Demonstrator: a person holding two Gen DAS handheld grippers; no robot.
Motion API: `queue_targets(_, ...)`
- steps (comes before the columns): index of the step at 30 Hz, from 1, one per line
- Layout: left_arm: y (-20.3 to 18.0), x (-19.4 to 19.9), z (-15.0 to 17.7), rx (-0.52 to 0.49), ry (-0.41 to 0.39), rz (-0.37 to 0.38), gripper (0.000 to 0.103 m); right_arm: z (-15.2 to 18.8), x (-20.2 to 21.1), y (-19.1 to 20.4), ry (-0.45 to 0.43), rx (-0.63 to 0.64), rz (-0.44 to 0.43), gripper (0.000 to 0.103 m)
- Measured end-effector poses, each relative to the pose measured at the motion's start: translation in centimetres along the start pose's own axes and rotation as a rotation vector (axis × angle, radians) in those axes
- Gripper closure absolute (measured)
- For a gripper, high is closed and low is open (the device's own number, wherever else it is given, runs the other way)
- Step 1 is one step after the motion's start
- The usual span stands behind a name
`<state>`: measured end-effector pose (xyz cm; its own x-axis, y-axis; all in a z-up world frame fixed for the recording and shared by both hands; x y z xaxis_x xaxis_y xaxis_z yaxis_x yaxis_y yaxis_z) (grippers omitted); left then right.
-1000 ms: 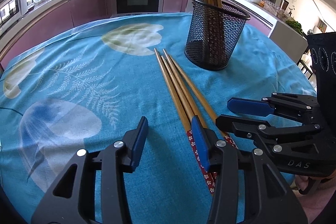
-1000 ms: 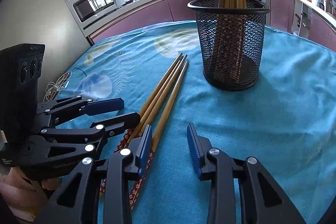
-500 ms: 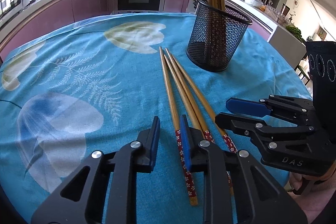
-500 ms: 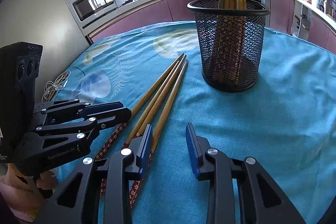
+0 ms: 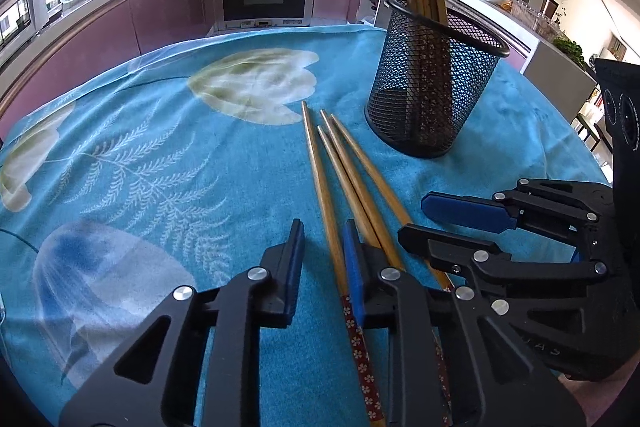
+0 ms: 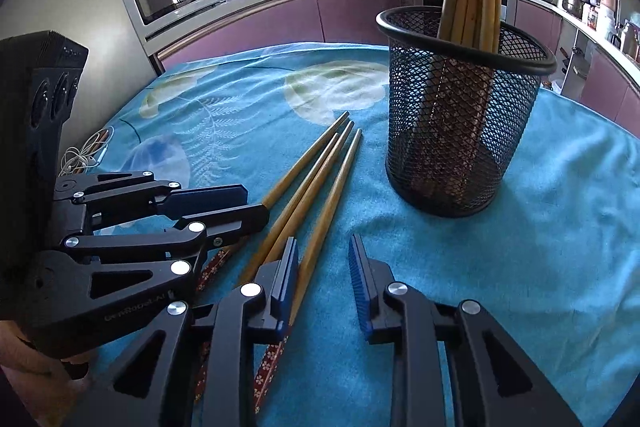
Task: Organize utensils
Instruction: 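Position both open grippers over separate chopsticks in the row, then close the right gripper on a chopstick while the left gripper closes on another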
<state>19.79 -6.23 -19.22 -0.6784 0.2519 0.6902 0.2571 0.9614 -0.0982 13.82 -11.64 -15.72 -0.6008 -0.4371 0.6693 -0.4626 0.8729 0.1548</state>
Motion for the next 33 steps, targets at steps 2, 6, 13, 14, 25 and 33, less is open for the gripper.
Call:
queue_targets(2,-0.1,-0.4,-0.3,-0.004,0.003,0.002,0.086,-0.2,-0.3,-0.1,0.004,0.001,0.005,0.085)
queue_targets(6,0.0,-1.2,-0.9,-0.009,0.004,-0.005,0.09,-0.7,-0.8,-0.4,0.011,-0.02,0.01,0.09)
queue_targets(13,-0.1,-1.8,-1.5,0.003,0.001,-0.019,0.095,-1.1,-1.1,-1.1,0.005,-0.086,-0.015,0.096)
queue_targets(14,-0.1,-1.7,-1.5,0.008,-0.001,-0.021,0.095,-1.0,-1.0,-1.3,0.003,-0.103,-0.023,0.096)
queue_targets(25,0.4,0.5,-1.4,0.058,-0.04,0.006,0.095,-1.1,0.8,-1.9,-0.042,-0.153,-0.071,0.097)
queue_targets(33,0.6,1.8,-0.9,0.094,-0.05,0.042,0.095,-0.8,1.6,-2.0,-0.051,-0.176,-0.093,0.097)
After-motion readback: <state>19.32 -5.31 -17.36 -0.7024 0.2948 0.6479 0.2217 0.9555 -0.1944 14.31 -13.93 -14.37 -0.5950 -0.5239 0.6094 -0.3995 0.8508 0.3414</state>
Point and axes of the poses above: each gripper's, at about its wrist camera, not at the fingertips, and x roughly against the way its jaws point, y to its left, z to its underside, the point moved 9 cm from there along -x, roughly the way its jaws point, and after that the axes turned 8 degrees about -y, right-handed, at the moved point
